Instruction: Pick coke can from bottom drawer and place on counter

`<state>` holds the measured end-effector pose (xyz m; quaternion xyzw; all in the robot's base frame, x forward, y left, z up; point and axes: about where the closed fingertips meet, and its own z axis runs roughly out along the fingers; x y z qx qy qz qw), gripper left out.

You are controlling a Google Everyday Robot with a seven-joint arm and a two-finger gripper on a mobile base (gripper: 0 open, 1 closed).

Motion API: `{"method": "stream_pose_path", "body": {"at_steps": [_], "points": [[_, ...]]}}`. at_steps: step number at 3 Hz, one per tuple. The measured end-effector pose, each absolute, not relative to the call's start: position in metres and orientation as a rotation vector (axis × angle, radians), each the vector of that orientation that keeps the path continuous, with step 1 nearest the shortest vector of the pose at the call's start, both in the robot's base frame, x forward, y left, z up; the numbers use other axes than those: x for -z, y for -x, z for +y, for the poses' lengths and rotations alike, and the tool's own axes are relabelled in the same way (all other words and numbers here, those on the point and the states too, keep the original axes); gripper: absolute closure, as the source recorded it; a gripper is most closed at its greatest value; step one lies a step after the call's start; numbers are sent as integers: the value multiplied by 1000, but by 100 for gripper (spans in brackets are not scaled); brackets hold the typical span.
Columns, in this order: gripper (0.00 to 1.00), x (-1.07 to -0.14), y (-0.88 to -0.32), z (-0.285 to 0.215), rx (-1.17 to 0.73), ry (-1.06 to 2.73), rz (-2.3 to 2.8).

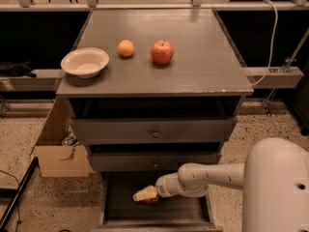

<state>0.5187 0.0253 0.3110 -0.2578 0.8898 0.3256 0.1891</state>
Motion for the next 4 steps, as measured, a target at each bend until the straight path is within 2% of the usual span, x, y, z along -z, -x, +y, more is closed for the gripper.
{"method": "stream_pose_path", "body": {"at_steps": [4], "points": [[0, -309, -515, 42, -972, 702, 2430]]}}
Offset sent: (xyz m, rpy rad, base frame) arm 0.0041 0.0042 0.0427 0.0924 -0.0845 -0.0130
